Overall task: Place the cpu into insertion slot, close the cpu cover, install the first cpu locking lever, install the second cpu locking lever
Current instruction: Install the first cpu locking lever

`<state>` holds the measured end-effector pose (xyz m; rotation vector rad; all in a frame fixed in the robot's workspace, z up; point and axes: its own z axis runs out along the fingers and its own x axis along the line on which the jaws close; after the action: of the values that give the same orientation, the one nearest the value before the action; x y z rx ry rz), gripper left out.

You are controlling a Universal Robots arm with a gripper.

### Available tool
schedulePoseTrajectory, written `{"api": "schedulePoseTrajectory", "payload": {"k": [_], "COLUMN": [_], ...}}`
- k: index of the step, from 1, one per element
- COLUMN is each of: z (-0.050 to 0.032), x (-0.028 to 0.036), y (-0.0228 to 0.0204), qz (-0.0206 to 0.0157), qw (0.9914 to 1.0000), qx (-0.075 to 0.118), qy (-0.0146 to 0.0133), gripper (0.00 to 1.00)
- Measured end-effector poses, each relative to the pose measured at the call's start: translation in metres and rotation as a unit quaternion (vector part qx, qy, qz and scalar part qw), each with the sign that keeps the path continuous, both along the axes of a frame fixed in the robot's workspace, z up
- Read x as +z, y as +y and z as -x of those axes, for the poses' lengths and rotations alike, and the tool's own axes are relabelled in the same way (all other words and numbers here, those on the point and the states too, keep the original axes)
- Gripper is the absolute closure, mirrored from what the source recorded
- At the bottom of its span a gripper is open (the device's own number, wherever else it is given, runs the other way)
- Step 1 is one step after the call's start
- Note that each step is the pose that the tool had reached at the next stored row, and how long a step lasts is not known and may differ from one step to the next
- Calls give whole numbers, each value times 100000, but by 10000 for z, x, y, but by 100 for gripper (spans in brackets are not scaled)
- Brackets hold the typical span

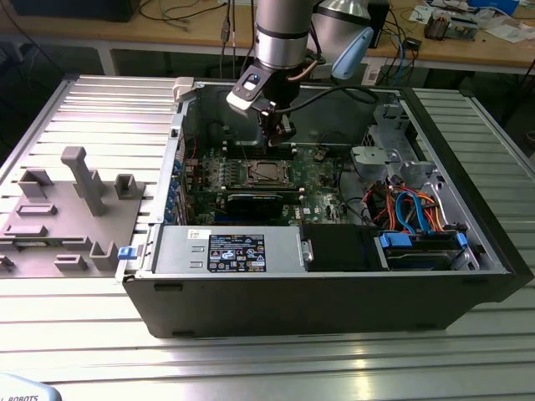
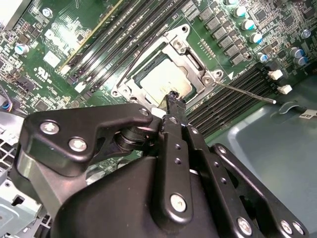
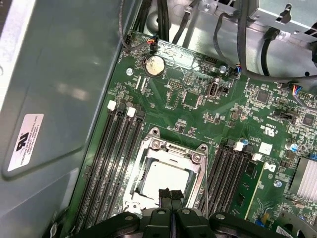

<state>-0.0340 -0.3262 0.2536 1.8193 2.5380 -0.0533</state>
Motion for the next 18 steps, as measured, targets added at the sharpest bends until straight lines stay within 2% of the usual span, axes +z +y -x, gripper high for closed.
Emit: {"api": "schedulePoseTrajectory", "payload": {"k": [6,10,18], "z": [0,0,0], "x": [0,0,1], "y": [0,0,0], "qz": [-2,9,62], "qw": [99997,99976,99862], "qx": [822,2201,5256], "qy": [1,1,5], "gripper": [89,89,89]}}
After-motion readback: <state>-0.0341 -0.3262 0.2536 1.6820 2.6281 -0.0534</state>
